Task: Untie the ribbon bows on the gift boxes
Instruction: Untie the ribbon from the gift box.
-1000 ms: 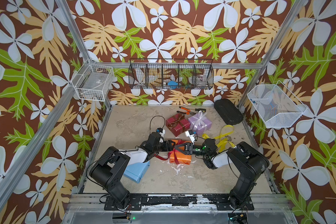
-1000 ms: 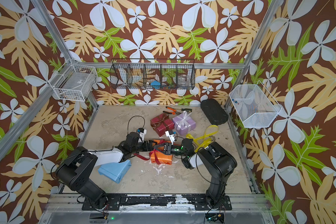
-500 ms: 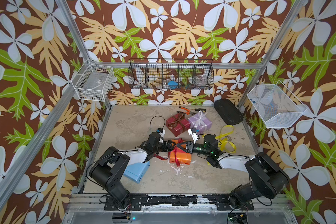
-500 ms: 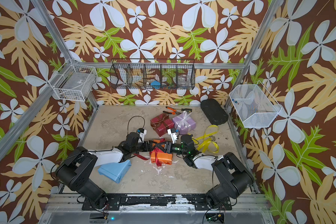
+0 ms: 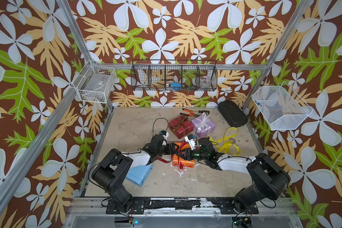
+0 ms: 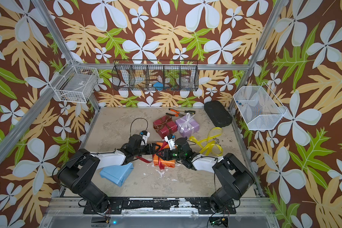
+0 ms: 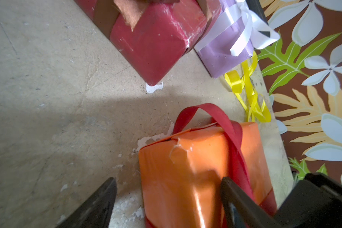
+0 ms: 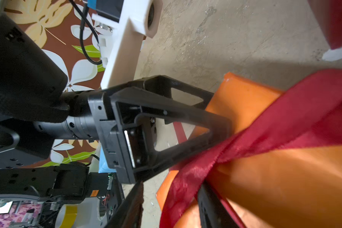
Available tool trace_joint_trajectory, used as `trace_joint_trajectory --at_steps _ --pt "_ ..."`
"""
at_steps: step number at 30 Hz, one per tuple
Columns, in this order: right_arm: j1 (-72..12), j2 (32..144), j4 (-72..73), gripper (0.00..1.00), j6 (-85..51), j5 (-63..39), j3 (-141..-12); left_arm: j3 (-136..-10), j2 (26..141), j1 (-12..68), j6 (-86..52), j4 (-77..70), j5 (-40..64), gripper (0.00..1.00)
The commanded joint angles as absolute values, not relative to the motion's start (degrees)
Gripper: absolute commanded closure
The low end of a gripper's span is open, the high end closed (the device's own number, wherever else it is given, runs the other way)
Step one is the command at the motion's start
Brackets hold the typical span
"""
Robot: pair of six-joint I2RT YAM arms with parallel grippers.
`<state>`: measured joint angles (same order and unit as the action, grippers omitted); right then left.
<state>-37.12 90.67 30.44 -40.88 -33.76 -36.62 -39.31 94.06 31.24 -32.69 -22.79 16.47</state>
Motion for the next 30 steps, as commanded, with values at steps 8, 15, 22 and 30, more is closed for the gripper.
trace_joint_trajectory --at_steps 8,15,22,30 --pt "-39.4 94.0 30.0 0.67 -40.5 -33.6 -38.2 -39.0 94.8 31.5 -32.0 -16.5 16.5 0.15" --pt "-39.3 92.9 30.8 0.91 -41.4 -33.5 -37.1 -39.5 93.4 31.5 -32.1 -16.2 16.4 0.15" --pt "-39.1 88.5 39.5 0.90 -44.4 -40.3 -34.6 -39.3 93.2 31.5 -32.0 -16.0 16.0 0.15" --pt "-39.3 88.7 64.9 0.89 -58.4 -50.0 -31.5 -38.9 94.3 31.5 -32.3 -16.7 16.1 0.15"
